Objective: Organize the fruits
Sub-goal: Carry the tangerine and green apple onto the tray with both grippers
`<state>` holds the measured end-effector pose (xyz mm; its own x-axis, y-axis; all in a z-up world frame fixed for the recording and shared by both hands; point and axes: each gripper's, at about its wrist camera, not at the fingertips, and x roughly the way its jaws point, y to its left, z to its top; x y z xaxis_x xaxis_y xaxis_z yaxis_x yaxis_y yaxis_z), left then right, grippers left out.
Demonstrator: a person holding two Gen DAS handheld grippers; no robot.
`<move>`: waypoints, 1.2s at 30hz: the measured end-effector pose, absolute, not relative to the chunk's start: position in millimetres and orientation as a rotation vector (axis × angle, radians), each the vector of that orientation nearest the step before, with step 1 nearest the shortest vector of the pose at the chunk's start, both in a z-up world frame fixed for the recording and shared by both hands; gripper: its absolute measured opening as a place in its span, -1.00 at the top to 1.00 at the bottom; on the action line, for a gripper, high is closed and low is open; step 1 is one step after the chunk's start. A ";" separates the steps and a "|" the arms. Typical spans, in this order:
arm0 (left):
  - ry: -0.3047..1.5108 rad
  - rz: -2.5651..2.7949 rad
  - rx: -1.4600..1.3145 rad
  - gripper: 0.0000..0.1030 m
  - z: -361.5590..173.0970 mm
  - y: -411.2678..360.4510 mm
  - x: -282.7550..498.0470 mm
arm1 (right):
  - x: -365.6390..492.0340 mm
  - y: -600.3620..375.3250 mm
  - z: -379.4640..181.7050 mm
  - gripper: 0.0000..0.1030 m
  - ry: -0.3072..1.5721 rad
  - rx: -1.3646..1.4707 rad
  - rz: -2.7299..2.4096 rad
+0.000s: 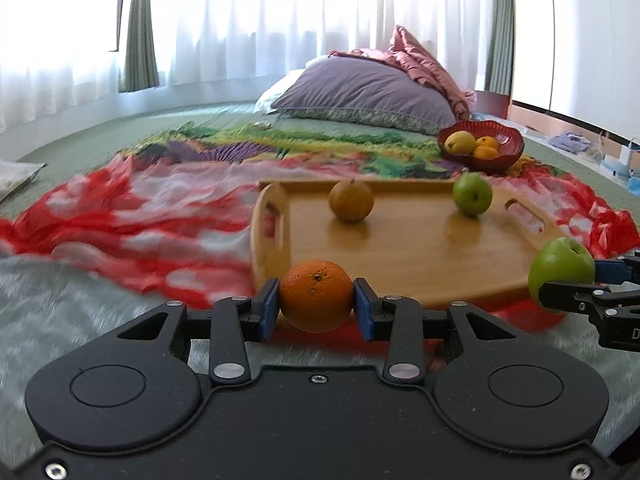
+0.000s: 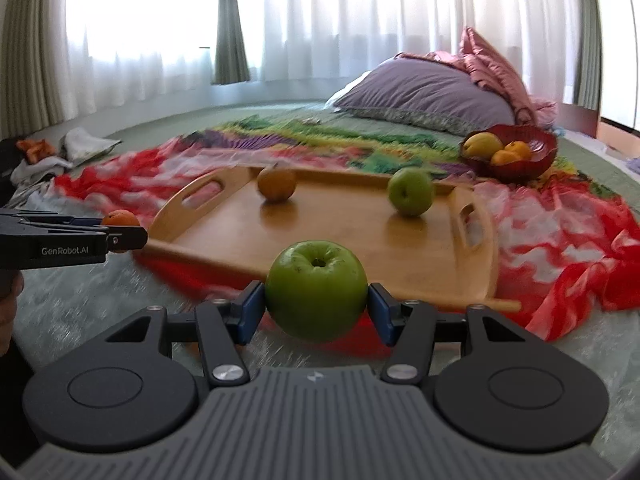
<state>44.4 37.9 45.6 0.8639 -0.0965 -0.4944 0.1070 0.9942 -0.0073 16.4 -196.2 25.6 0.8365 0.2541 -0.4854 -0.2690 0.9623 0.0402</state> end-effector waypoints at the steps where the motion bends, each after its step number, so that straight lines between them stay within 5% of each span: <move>1: 0.515 -0.113 0.017 0.28 48.6 35.6 49.2 | 19.5 -198.0 27.5 -0.15 0.504 -0.028 0.263; 36: 0.622 -0.178 0.000 0.28 21.1 -13.1 190.6 | 152.4 -238.9 12.0 -0.15 0.586 0.043 0.068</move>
